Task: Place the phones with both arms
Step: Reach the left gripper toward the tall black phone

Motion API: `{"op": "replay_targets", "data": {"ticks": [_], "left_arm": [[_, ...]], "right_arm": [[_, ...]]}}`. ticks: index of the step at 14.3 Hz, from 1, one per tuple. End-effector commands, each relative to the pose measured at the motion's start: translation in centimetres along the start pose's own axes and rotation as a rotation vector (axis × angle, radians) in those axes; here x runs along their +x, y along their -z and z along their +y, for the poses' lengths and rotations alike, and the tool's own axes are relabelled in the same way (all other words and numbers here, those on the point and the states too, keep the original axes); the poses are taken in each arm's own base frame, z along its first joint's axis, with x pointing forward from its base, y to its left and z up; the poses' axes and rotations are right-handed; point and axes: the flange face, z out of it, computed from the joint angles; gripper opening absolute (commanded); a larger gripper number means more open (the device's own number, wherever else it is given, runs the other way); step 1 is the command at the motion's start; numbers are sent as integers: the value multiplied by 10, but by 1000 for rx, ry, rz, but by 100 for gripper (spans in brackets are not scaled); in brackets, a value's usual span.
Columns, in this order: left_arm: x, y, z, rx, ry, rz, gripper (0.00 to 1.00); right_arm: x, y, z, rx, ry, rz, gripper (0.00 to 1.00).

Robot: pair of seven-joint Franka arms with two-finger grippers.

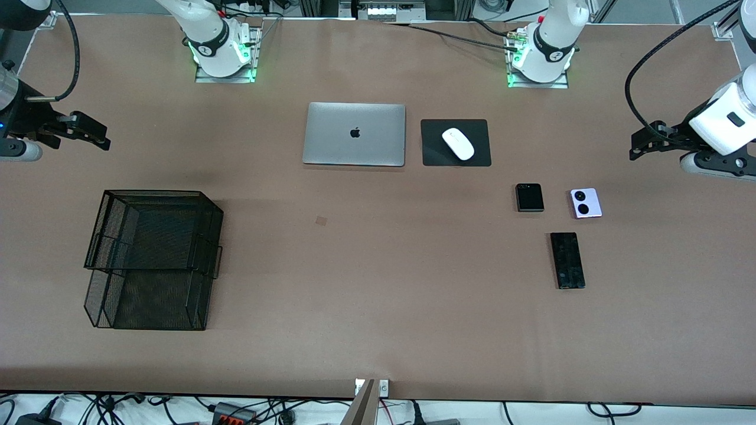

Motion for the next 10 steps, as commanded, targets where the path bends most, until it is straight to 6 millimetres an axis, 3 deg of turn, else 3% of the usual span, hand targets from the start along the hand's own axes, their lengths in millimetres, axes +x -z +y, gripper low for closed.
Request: {"op": "replay_targets", "data": {"ticks": [1,9,10], "left_arm": [[4,5,5,28,-9,-5,100],[6,3,6,27,-9,-8,100],[9,-6,5,24,-15,-26,100]], "right_arm": [[-7,2,-2,-1,9,12,100],[-7,2,-2,-3,18,12,100],[-7,2,-2,-3,18,15,100]]}}
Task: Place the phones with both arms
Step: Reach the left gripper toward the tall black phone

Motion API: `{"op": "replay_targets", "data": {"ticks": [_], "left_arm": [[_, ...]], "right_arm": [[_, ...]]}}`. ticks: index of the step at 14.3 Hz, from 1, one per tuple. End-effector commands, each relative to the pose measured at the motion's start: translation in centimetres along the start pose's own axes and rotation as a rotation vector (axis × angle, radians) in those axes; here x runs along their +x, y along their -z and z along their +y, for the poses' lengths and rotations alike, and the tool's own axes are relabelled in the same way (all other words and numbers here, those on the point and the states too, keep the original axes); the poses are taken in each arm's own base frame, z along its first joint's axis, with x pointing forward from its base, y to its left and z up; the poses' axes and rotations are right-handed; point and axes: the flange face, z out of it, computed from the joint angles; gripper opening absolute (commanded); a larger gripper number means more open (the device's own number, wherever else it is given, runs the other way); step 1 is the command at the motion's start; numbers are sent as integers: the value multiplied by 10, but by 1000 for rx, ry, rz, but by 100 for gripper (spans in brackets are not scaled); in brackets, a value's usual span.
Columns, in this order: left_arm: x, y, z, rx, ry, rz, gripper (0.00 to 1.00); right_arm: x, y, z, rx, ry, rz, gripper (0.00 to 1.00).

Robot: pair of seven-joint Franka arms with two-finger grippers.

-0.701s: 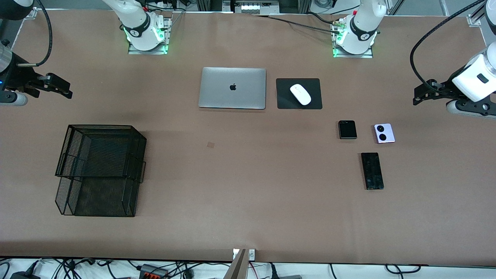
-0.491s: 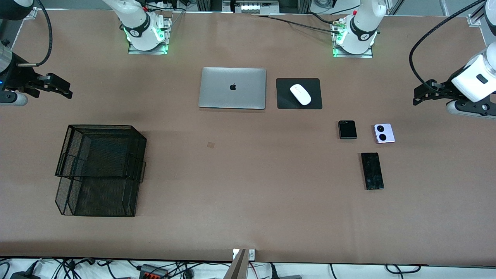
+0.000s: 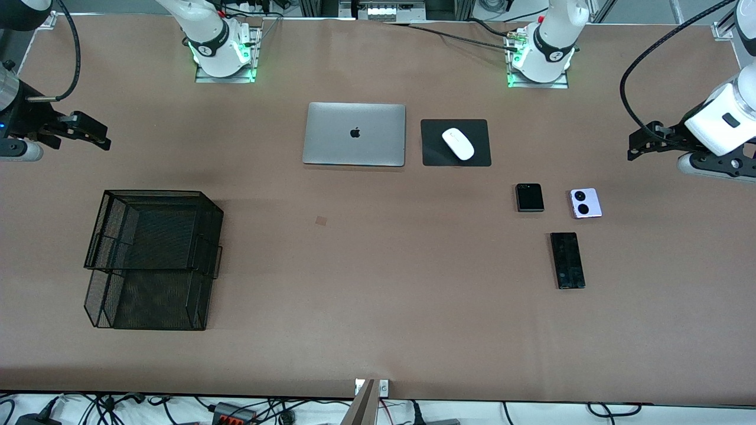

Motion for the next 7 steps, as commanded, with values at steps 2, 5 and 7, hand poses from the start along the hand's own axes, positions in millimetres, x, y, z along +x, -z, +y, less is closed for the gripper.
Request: {"op": "replay_targets", "data": {"ticks": [2,5,7], "left_arm": [[13,-25,1,9,-11,-85,100],[33,-90,-1,-8,0,-213,100],[51,-123,-8,-6,6,-200,100]], "right_arm": [[-7,3,-2,-3,13,14,100],[-7,3,-2,-3,13,13,100],[-6,1,-2,-6,15,13,100]]}}
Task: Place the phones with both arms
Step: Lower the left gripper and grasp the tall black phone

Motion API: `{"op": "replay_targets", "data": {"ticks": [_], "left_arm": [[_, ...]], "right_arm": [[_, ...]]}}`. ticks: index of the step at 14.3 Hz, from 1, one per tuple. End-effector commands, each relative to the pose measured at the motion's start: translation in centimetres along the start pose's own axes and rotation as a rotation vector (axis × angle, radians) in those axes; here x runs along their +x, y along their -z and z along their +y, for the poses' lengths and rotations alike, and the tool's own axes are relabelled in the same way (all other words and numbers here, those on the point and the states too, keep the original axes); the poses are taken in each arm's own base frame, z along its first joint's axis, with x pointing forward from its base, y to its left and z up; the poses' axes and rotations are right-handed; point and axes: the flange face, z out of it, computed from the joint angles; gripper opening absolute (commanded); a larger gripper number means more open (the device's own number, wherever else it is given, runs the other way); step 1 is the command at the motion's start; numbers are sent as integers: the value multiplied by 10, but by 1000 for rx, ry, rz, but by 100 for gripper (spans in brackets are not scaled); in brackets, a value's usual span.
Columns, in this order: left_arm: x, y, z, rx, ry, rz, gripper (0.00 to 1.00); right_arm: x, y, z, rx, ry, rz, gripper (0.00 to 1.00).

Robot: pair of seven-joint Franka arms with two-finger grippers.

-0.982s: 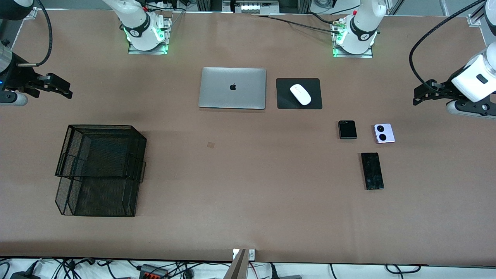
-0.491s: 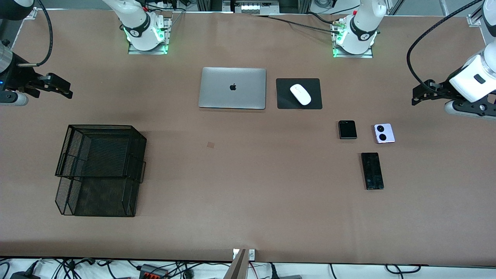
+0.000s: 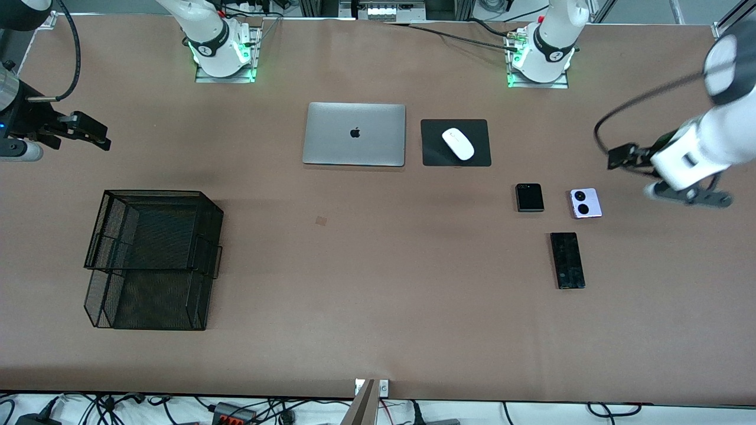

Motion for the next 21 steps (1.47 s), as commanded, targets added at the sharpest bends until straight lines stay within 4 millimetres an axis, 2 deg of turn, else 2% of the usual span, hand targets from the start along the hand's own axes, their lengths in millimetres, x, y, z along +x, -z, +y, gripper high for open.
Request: {"op": "replay_targets", "data": {"ticks": [1,3,6,10,13,16,21], "left_arm": [[35,-38,-8,18,13,6,100],[61,-67,-11,25,65,47,100],[102,-126,-15,35,115,116,100],[128,-175,-17,39,112,165,100],[140,-225,-25,43,114,235,100],[140,-258,-24,45,113,283,100],[140,-269,-25,47,103,275,100]], "right_arm": [[-6,0,-1,-6,13,8,100],[-6,1,-1,-6,13,10,100],[-4,-1,-2,-6,15,10,100],[-4,-2,-3,-7,17,8,100],[-3,-3,-4,-6,18,5,100],[-3,-3,-4,-6,18,5,100],[-4,-3,-4,-7,18,4,100]]}}
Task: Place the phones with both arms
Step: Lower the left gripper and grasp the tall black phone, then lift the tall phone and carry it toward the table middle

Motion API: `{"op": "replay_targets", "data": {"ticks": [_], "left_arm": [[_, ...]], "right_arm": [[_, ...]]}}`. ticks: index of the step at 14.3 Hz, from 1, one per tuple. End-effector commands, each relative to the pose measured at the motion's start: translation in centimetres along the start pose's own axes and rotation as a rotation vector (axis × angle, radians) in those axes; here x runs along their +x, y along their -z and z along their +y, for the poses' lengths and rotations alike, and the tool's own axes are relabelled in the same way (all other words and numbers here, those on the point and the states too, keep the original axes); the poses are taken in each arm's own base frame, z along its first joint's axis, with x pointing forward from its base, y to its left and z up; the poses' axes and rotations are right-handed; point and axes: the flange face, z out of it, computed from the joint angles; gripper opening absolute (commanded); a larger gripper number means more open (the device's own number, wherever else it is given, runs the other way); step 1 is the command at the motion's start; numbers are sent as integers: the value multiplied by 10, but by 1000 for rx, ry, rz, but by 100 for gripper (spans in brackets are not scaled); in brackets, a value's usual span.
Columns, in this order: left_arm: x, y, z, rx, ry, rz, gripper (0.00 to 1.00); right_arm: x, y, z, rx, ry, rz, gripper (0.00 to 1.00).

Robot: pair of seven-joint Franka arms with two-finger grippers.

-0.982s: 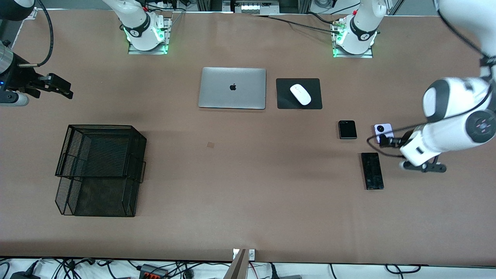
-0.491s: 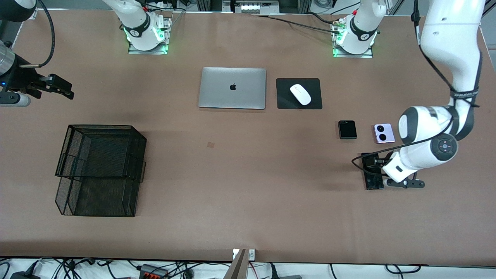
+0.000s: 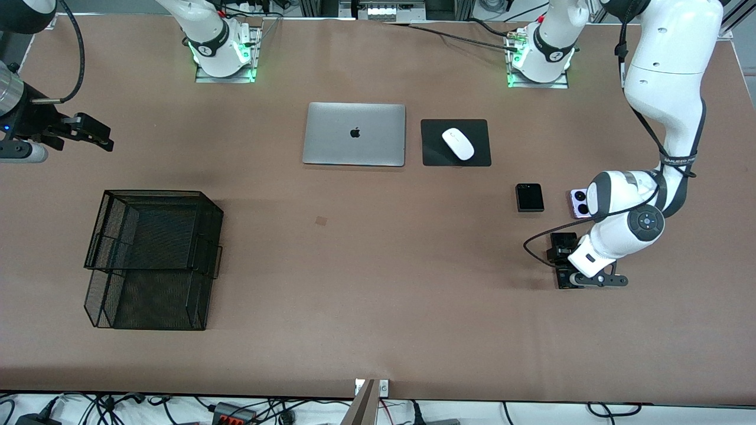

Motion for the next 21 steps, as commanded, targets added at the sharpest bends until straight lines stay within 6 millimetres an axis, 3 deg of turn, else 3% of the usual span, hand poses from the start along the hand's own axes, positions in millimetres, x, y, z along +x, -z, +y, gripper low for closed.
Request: {"op": "replay_targets", "data": {"ticks": [1,5,6,8,10,12,15,16,18,21], "left_arm": [[-2,1,-2,12,-13,9,100],[-3,-5,-3,11,-7,1,100],[-3,-5,-8,11,1,1,96],[-4,-6,-10,11,1,0,66],[-5,-9,-9,11,8,-8,43],[-4,-4,-6,11,-4,-8,37],[4,35,6,9,-21,-17,32],[6,51,15,9,-35,-30,31],[9,83,56,2,-91,-60,31],[2,99,159,-54,-165,-75,31]], "right_arm": [[-4,1,-2,-5,13,7,100],[-5,1,-2,-5,13,4,100],[-5,0,-2,-5,13,1,100],[-5,0,-2,-5,13,0,100],[-5,0,-2,-5,13,-2,100],[-5,-1,-2,-5,13,-5,100],[-4,-4,-2,-5,14,-9,100],[-4,-4,-2,-5,14,-8,100],[-3,-3,-2,-5,14,-5,100],[0,-6,-2,-5,14,-5,100]]}}
